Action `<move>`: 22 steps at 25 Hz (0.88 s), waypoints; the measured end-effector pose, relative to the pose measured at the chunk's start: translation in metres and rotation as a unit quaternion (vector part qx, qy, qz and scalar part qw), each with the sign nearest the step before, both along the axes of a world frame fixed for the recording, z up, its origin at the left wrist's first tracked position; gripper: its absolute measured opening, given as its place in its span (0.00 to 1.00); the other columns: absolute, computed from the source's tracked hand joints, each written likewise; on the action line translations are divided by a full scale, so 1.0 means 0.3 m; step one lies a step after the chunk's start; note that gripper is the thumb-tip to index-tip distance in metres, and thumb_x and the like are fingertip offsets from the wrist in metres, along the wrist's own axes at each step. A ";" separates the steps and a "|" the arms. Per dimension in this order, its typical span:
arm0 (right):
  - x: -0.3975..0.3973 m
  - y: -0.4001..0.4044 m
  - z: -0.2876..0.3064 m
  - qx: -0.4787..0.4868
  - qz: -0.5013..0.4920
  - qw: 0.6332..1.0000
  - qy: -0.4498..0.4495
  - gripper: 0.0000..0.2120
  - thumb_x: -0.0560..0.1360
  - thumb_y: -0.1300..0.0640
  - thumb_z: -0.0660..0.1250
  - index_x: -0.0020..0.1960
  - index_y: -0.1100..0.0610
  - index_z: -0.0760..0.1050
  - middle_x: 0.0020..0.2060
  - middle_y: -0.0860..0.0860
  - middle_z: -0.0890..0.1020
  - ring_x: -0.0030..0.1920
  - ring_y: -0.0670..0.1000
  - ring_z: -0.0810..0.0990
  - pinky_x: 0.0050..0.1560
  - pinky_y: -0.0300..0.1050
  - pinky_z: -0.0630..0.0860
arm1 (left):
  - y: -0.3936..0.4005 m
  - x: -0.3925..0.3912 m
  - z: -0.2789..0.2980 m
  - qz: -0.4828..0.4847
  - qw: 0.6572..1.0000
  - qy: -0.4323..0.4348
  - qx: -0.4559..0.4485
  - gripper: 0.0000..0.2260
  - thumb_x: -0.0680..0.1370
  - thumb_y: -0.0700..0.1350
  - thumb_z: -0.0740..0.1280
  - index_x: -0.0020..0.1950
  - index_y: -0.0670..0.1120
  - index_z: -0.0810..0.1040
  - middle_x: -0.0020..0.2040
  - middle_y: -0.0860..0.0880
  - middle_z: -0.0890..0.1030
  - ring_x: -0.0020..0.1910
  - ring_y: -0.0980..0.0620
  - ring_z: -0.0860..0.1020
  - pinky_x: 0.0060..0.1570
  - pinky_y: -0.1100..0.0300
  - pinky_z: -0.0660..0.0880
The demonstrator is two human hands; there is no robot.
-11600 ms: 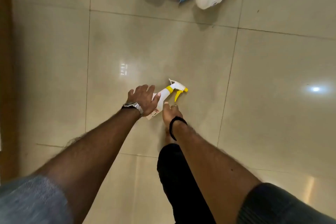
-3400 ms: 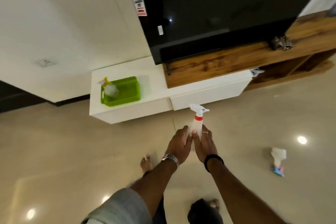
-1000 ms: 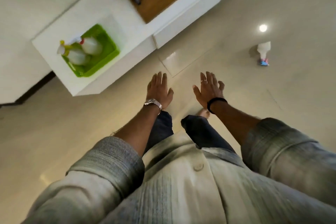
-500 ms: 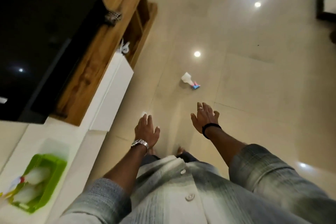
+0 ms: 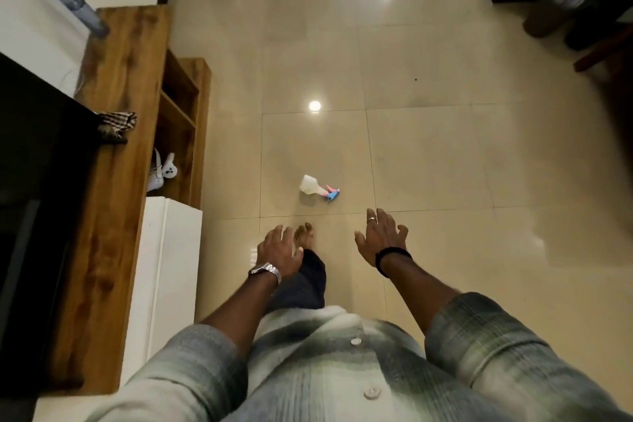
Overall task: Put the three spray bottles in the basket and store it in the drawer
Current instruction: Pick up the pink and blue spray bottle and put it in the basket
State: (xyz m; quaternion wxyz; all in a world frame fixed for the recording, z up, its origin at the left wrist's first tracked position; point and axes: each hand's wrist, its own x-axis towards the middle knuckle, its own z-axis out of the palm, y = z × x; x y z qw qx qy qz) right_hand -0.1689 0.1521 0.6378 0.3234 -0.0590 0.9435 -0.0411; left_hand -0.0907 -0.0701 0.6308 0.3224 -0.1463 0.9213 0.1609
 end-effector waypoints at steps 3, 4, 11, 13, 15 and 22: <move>-0.117 -0.105 -0.024 0.017 -0.002 1.000 -0.008 0.32 0.82 0.44 0.55 0.81 0.54 0.52 0.80 0.55 0.58 0.79 0.56 0.58 0.74 0.61 0.59 | -0.124 -0.184 -0.047 -0.072 0.997 -0.012 0.000 0.30 0.81 0.55 0.59 0.81 0.45 0.57 0.82 0.42 0.57 0.80 0.41 0.58 0.76 0.46 0.61; -0.167 -0.143 -0.041 0.023 -0.001 1.000 -0.012 0.32 0.82 0.44 0.55 0.81 0.54 0.52 0.80 0.55 0.58 0.79 0.56 0.58 0.74 0.61 0.59 | -0.174 -0.263 -0.072 -0.098 0.995 -0.012 -0.004 0.30 0.81 0.55 0.59 0.81 0.44 0.57 0.82 0.41 0.58 0.80 0.41 0.58 0.76 0.46 0.61; -0.483 -0.347 -0.213 0.014 -0.016 1.000 -0.009 0.32 0.80 0.44 0.57 0.80 0.55 0.56 0.79 0.53 0.59 0.78 0.54 0.59 0.73 0.60 0.60 | -0.434 -0.768 -0.308 -0.114 0.993 0.008 0.006 0.28 0.80 0.53 0.62 0.77 0.43 0.63 0.76 0.41 0.68 0.75 0.40 0.67 0.71 0.45 0.66; -0.530 -0.359 -0.278 0.013 -0.016 1.000 0.001 0.31 0.80 0.45 0.57 0.80 0.55 0.57 0.79 0.53 0.60 0.78 0.53 0.59 0.73 0.60 0.60 | -0.481 -0.825 -0.392 -0.132 0.991 0.006 -0.018 0.28 0.79 0.53 0.62 0.77 0.42 0.63 0.76 0.41 0.68 0.74 0.40 0.68 0.70 0.45 0.67; -0.607 -0.370 -0.429 0.016 -0.027 1.000 -0.006 0.31 0.79 0.46 0.57 0.79 0.56 0.57 0.78 0.53 0.60 0.78 0.53 0.60 0.73 0.61 0.60 | -0.515 -0.911 -0.547 -0.141 0.989 -0.014 -0.029 0.29 0.80 0.53 0.62 0.77 0.42 0.62 0.76 0.41 0.67 0.75 0.40 0.67 0.70 0.45 0.67; -0.750 -0.405 -1.112 0.061 0.009 0.997 -0.052 0.32 0.77 0.48 0.59 0.79 0.57 0.58 0.76 0.55 0.62 0.76 0.56 0.61 0.71 0.62 0.60 | -0.468 -1.107 -1.167 -0.197 0.980 -0.028 -0.016 0.27 0.79 0.53 0.63 0.74 0.41 0.64 0.73 0.40 0.70 0.72 0.38 0.69 0.67 0.42 0.68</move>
